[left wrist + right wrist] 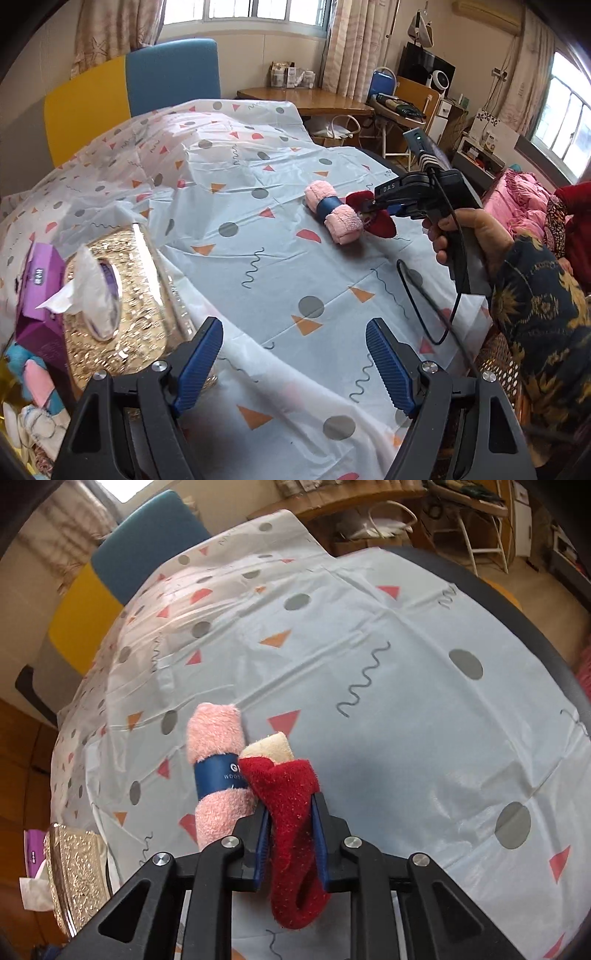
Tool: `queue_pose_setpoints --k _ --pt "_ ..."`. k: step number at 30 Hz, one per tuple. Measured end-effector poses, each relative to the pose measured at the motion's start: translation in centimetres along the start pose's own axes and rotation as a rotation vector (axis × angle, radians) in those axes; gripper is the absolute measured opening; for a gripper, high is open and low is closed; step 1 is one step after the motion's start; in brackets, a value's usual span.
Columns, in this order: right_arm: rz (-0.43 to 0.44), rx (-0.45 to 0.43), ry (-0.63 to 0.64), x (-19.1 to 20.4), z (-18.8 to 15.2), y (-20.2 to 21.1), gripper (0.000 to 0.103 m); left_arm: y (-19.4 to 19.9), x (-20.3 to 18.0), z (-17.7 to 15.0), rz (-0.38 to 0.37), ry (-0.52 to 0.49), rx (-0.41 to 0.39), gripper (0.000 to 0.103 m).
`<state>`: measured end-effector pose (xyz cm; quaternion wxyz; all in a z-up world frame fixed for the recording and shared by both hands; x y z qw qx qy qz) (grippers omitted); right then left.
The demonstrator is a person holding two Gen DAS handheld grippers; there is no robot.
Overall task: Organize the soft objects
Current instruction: 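Grasp the red sock with the right tool while the left tool grasps the pink towel roll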
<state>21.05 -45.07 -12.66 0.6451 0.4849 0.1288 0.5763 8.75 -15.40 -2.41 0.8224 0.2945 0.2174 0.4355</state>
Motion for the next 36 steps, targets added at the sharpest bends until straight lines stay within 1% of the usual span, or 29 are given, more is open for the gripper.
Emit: queue_pose_setpoints --k 2,4,5,8,10,13,17,20,22,23,26,32,36 --pt "-0.033 -0.004 -0.002 -0.2 -0.1 0.2 0.020 -1.1 -0.2 0.6 -0.002 0.012 0.012 0.080" --pt "-0.120 0.003 0.018 -0.6 -0.2 -0.3 0.020 -2.2 -0.4 1.3 -0.005 0.027 0.027 0.080" --pt "-0.137 0.003 0.027 -0.8 -0.1 -0.5 0.021 -2.8 -0.6 1.6 -0.012 0.037 0.035 0.080" --pt "-0.156 0.005 -0.012 -1.6 0.2 -0.5 0.026 -4.8 -1.0 2.6 -0.033 0.073 0.054 0.080" --pt "-0.163 0.021 -0.022 -1.9 0.2 -0.6 0.033 -6.4 -1.2 3.3 -0.027 0.084 0.066 0.080" --pt "-0.162 0.036 -0.043 -2.2 0.2 -0.6 0.035 -9.2 -1.4 4.4 -0.030 0.110 0.093 0.080" --pt "-0.159 0.063 -0.055 -2.3 0.1 -0.4 0.035 -13.2 -1.5 5.7 -0.034 0.159 0.133 0.080" --pt "-0.184 0.066 -0.024 -2.1 0.1 -0.1 0.035 -15.8 -1.9 6.6 -0.029 0.174 0.149 0.080" --pt "-0.207 0.068 -0.008 -2.1 0.1 -0.1 0.027 -17.3 -2.1 7.2 -0.036 0.197 0.158 0.080" --pt "-0.212 0.068 -0.003 -2.1 0.1 -0.1 0.025 -18.0 -2.3 7.5 -0.041 0.204 0.158 0.080" --pt "-0.216 0.079 -0.001 -2.2 0.2 -0.4 0.025 -20.3 -3.0 8.4 -0.036 0.198 0.170 0.080" --pt "-0.189 0.112 -0.102 -3.9 0.4 -0.3 0.025 -24.4 -4.1 10.0 -0.013 0.189 0.186 0.080" --pt "-0.190 0.114 -0.103 -3.9 0.5 -0.4 0.025 -26.3 -4.5 9.9 0.019 0.165 0.204 0.079"
Point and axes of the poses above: each gripper's, at about its wrist camera, not at the fingertips, and y roughly against the way its jaws point, x to its left, z to its top, the point moved 1 cm from there along -y, roughly the way its jaws point, and after that the axes turned 10 degrees about -x, right-handed, at the moved point
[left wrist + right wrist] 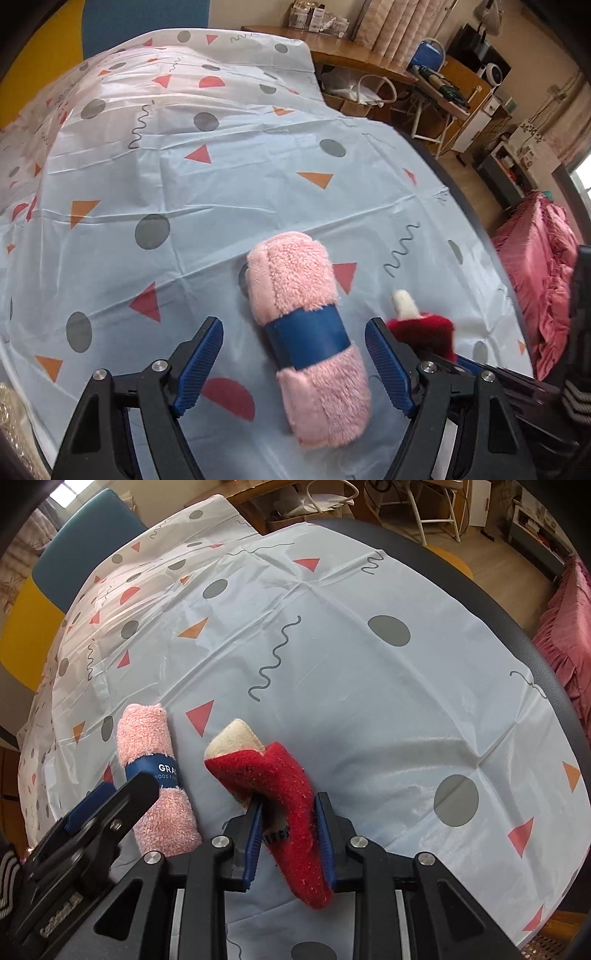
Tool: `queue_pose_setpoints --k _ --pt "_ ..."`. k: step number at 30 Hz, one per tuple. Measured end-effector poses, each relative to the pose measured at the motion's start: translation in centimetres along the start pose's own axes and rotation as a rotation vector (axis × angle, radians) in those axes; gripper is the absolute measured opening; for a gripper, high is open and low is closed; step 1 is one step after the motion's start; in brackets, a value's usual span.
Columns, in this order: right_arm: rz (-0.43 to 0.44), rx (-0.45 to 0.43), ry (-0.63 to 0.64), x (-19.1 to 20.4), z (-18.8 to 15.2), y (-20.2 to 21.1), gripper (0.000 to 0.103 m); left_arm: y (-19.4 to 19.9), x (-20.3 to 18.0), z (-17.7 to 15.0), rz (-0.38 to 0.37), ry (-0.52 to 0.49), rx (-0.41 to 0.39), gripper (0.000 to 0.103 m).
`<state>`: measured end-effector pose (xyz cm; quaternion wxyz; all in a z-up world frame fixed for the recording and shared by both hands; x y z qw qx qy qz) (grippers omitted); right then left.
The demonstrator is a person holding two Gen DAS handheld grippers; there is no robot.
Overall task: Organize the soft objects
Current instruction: 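Grasp the red sock with the right tool while the left tool grasps the pink towel roll, then carry the pink towel roll with the left tool and release it in the tray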
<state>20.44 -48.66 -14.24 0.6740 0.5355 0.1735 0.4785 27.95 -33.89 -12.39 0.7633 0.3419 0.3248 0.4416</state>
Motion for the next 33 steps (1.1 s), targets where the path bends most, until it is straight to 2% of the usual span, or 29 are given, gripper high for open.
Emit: queue_pose_setpoints --k 3,4,5,6,7,8,9,13,17,22,27,33 --pt "-0.005 0.001 0.006 0.0 0.0 -0.1 0.025 -1.3 0.3 -0.7 0.016 -0.020 0.033 0.076" --pt "-0.007 0.000 0.015 0.2 0.0 -0.1 0.025 -1.4 0.3 -1.1 0.024 -0.046 0.019 0.076" --pt "-0.015 -0.001 0.033 0.4 0.0 -0.2 0.025 -1.2 0.0 -1.4 0.040 -0.085 0.003 0.071" --pt "-0.024 -0.003 0.053 0.7 -0.1 -0.2 0.025 -1.1 -0.3 -1.8 0.064 -0.130 -0.004 0.059" --pt "-0.028 -0.005 0.067 1.1 -0.2 -0.3 0.025 -0.8 -0.3 -2.1 0.087 -0.160 -0.018 0.053" --pt "-0.030 -0.009 0.079 1.2 -0.2 -0.4 0.025 -0.5 -0.1 -2.2 0.092 -0.166 -0.028 0.040" --pt "-0.030 -0.011 0.088 1.3 -0.2 -0.4 0.025 -0.2 0.4 -2.4 0.094 -0.159 -0.030 0.038" --pt "-0.026 -0.014 0.104 1.4 -0.3 -0.6 0.026 0.8 2.0 -3.4 0.097 -0.189 -0.034 0.037" --pt "-0.032 -0.028 0.151 1.7 -0.6 -0.7 0.028 1.6 2.6 -4.0 0.097 -0.218 0.002 0.037" --pt "-0.030 -0.044 0.172 1.9 -0.7 -0.8 0.027 3.2 4.1 -5.1 0.090 -0.174 0.023 0.033" --pt "0.014 -0.080 0.163 2.1 -0.6 -0.5 0.018 5.2 5.9 -5.7 0.082 -0.126 0.021 0.033" --pt "0.035 -0.119 0.310 4.9 -1.3 -0.6 0.017 7.3 7.8 -4.0 0.104 -0.081 -0.005 0.033"
Point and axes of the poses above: each gripper's, at about its wrist camera, not at the fingertips, and y roughly against the way its jaws point, x to its left, z to its top, the point moved 1 cm from there along -y, roughly the way its jaws point, and after that the axes turned 10 degrees about -x, right-handed, at the moved point
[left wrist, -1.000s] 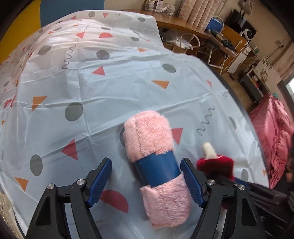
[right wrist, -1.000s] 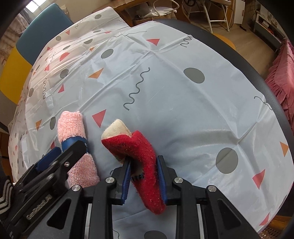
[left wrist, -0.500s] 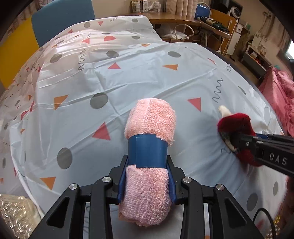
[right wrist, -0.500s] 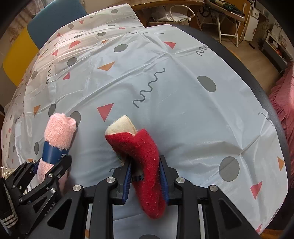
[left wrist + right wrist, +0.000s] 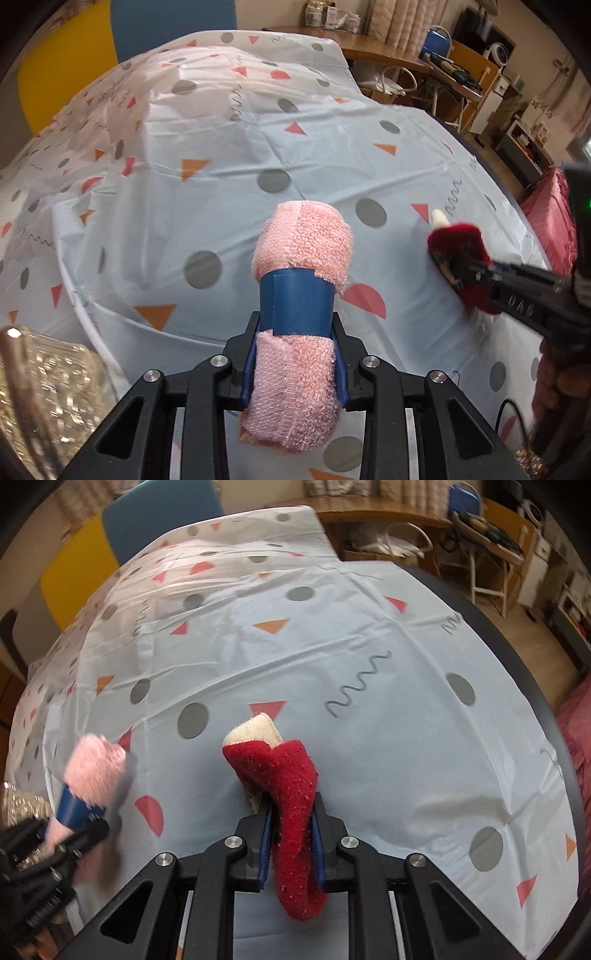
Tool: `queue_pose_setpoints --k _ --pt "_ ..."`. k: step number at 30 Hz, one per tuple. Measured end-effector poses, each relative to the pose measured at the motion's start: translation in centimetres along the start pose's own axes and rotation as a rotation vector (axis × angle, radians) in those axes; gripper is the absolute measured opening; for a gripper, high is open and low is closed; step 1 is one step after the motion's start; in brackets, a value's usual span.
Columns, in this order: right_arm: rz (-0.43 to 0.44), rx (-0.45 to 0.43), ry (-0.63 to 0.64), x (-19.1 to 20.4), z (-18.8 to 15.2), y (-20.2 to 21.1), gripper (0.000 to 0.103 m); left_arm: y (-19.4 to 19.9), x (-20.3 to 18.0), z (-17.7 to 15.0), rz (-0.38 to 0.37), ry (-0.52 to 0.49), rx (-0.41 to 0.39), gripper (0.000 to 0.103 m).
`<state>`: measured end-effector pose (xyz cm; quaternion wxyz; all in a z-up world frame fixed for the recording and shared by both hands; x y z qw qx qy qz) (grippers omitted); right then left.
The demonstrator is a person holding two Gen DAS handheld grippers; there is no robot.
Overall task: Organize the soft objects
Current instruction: 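Carry the pink towel roll with the left tool and release it in the tray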
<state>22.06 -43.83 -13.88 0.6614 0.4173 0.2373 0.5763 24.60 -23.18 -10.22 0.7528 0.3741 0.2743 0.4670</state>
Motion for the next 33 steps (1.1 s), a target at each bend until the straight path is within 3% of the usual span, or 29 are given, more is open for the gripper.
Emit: queue_pose_setpoints --k 9,16,24,33 --pt "0.009 0.009 0.020 0.3 -0.6 -0.1 0.022 6.4 6.7 6.3 0.061 0.165 -0.127 0.033" --pt "-0.012 -0.003 0.048 0.8 -0.5 -0.5 0.023 12.7 14.8 7.1 0.158 0.276 -0.207 0.033" --pt "-0.042 -0.022 0.081 1.2 -0.7 -0.4 0.025 19.6 25.3 3.3 0.306 0.382 -0.280 0.033" --pt "-0.092 -0.057 0.156 2.1 -1.0 0.0 0.024 25.2 32.3 -6.2 0.399 0.488 -0.325 0.033"
Point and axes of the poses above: each gripper's, at about its wrist camera, not at the fingertips, and y roughly against the way its jaws point, x to its left, z to its top, the point moved 1 cm from there along -y, roughly the way its jaws point, and after that the axes turned 10 degrees about -x, right-handed, at the moved point
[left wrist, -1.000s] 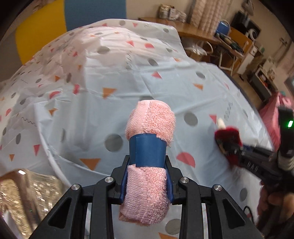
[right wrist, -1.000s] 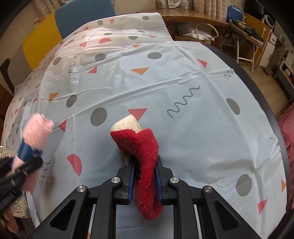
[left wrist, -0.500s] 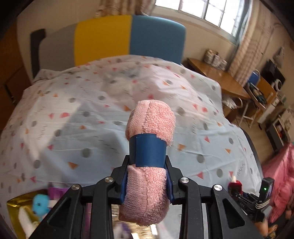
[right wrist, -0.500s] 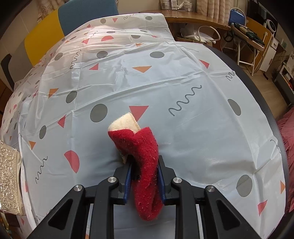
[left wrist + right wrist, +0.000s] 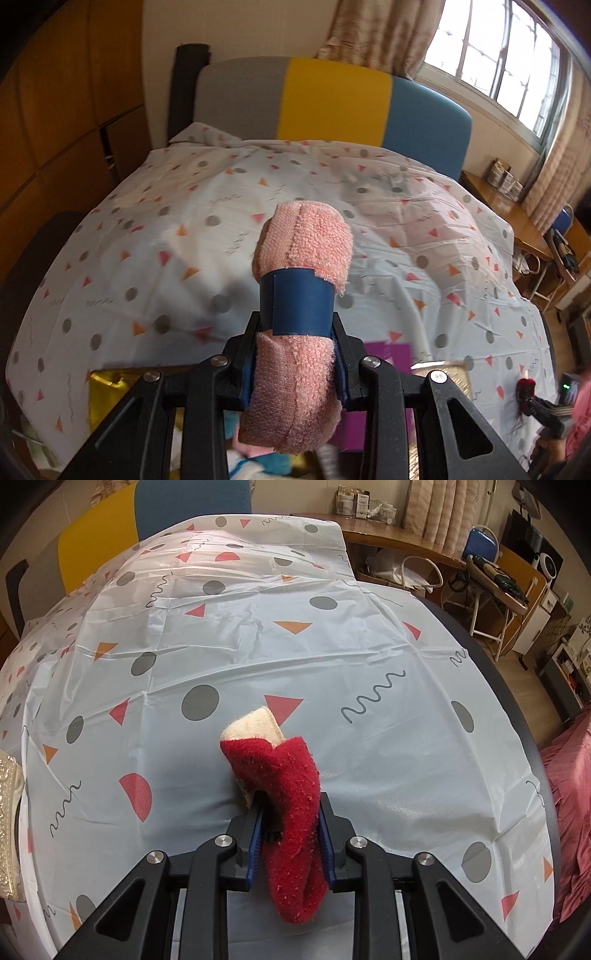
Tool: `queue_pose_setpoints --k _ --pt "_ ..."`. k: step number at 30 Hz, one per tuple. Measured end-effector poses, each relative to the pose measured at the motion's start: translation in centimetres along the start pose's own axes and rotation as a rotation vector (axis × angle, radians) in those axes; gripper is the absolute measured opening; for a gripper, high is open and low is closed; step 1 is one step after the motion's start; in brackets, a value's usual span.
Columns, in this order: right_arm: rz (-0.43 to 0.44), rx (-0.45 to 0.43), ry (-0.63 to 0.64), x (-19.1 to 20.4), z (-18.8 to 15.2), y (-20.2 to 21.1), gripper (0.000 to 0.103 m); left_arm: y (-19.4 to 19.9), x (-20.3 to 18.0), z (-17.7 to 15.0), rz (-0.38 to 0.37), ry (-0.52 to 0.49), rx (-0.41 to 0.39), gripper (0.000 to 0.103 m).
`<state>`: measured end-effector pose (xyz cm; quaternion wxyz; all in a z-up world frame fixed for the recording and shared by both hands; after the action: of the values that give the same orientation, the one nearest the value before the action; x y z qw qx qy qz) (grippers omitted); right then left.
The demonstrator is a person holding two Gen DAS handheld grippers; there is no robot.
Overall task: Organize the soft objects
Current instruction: 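Carry the pink towel roll with the left tool and release it in the tray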
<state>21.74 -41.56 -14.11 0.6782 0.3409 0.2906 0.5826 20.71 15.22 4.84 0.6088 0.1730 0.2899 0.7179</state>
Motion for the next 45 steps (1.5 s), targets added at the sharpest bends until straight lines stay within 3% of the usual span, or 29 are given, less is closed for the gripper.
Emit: queue_pose_setpoints --k 5,13,21,25,32,38,45 --pt "-0.017 -0.018 0.032 0.4 -0.2 0.1 0.024 2.6 5.8 -3.7 0.037 0.042 -0.001 0.033" --pt "-0.045 -0.042 0.072 1.1 -0.6 0.4 0.023 6.9 14.9 -10.7 0.082 0.226 0.042 0.033" --pt "-0.065 -0.045 0.101 1.5 -0.8 0.3 0.022 8.6 20.4 -16.0 0.122 0.363 0.090 0.034" --pt "-0.089 -0.035 0.108 2.0 -1.1 0.4 0.022 7.4 20.4 -16.9 0.103 0.373 0.120 0.034" --pt "-0.162 0.006 0.190 4.1 -1.5 0.4 0.022 4.2 18.7 -17.3 0.157 0.281 0.143 0.038" --pt "-0.214 0.012 0.190 4.7 -1.6 0.4 0.021 4.3 17.0 -17.4 0.230 0.146 0.065 0.053" --pt "-0.239 0.009 0.185 5.1 -1.5 0.4 0.021 6.1 15.0 -17.5 0.209 0.066 0.003 0.058"
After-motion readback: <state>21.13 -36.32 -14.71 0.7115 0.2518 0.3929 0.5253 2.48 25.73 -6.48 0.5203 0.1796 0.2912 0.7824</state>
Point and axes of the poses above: each gripper's, at about its wrist camera, not at the fingertips, and y roughly against the way its jaws point, x to its left, z to its top, the point moved 1 cm from there along -y, roughly the way its jaws point, and after that the axes turned 10 degrees about -x, right-handed, at the moved point
